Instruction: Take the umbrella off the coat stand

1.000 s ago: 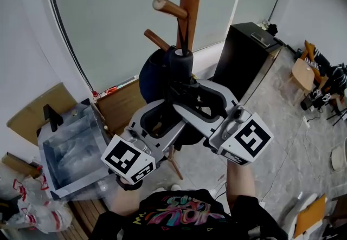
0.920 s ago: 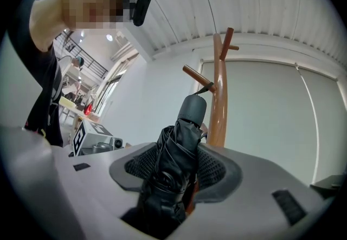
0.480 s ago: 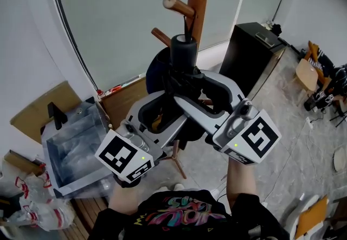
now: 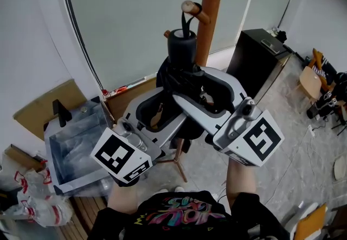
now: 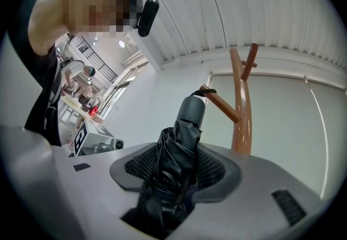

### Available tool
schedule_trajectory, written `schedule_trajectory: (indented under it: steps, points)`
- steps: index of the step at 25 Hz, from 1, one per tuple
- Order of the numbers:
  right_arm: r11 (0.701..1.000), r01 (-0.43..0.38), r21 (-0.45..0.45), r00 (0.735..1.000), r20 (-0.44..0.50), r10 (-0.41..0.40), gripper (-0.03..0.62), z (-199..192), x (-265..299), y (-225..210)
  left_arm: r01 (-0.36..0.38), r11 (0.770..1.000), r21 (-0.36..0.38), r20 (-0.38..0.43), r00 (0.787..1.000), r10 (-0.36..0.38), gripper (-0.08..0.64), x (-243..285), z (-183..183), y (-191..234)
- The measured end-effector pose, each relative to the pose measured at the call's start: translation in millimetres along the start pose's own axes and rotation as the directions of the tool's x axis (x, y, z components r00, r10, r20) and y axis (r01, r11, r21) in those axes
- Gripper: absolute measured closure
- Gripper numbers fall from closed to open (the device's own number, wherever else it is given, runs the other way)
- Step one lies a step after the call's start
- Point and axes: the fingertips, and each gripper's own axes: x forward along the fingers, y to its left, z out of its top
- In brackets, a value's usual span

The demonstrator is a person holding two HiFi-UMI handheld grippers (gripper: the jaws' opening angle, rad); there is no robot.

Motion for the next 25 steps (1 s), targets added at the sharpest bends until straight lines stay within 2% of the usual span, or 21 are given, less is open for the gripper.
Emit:
schedule_trajectory:
  steps: [10,18,25]
  points:
    - [0.998,-0.063,-0.001,0.998,0.014,0.063,0.367,7.3,-5.4,8.0,-0.055,0.998,0.024,0.001,0.998,0.055,0.327,-7.1,11.8,-7.5]
    - [0.996,-0.079,0.046,0.996,0.038,0.078,0.367,14.5,-3.8,8.2,-0.090,0.996,0.020,-0.037,0.995,0.091,0.327,-8.1,12.7,-9.7]
    - [0.993,-0.081,0.085,0.997,-0.015,0.082,0.367,-16.3,-5.1,41.3,-0.094,0.995,-0.013,-0.086,0.992,0.093,0.327,-41.0,-13.9,-15.7]
